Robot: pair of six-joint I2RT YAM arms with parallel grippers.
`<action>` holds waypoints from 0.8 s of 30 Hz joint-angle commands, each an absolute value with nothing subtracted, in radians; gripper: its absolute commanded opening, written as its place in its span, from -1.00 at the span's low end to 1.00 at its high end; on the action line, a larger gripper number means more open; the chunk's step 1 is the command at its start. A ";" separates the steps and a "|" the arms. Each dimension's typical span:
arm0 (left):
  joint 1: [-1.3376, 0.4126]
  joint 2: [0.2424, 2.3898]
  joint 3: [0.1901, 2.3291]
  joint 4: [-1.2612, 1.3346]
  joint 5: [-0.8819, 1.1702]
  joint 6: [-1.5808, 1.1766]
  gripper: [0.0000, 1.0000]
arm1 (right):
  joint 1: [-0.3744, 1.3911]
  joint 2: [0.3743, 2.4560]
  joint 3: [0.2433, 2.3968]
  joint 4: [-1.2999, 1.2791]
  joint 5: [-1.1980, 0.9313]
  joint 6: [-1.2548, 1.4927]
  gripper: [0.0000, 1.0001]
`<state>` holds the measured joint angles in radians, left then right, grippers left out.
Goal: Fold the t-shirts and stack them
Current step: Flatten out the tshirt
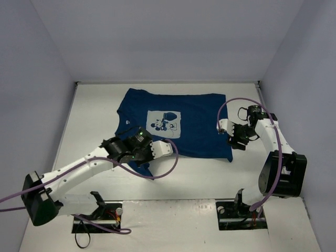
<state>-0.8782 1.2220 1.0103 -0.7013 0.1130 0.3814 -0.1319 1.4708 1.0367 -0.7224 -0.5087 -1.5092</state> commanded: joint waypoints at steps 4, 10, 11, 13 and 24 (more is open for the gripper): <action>-0.663 1.274 0.994 -0.784 0.332 0.561 -1.00 | -0.115 1.489 1.070 -0.746 -0.515 -1.510 0.12; -0.499 1.517 1.087 -0.969 0.622 0.854 -0.95 | -0.099 1.492 1.080 -0.747 -0.503 -1.504 0.13; -0.483 1.566 1.106 -0.969 0.620 0.859 -0.89 | -0.098 1.492 1.083 -0.747 -0.502 -1.502 0.13; -0.428 1.640 1.154 -0.970 0.650 0.852 -0.78 | -0.095 1.492 1.084 -0.747 -0.504 -1.499 0.12; -0.253 1.543 1.357 -0.969 0.741 0.765 0.00 | -0.043 1.443 1.109 -0.747 -0.588 -1.453 0.13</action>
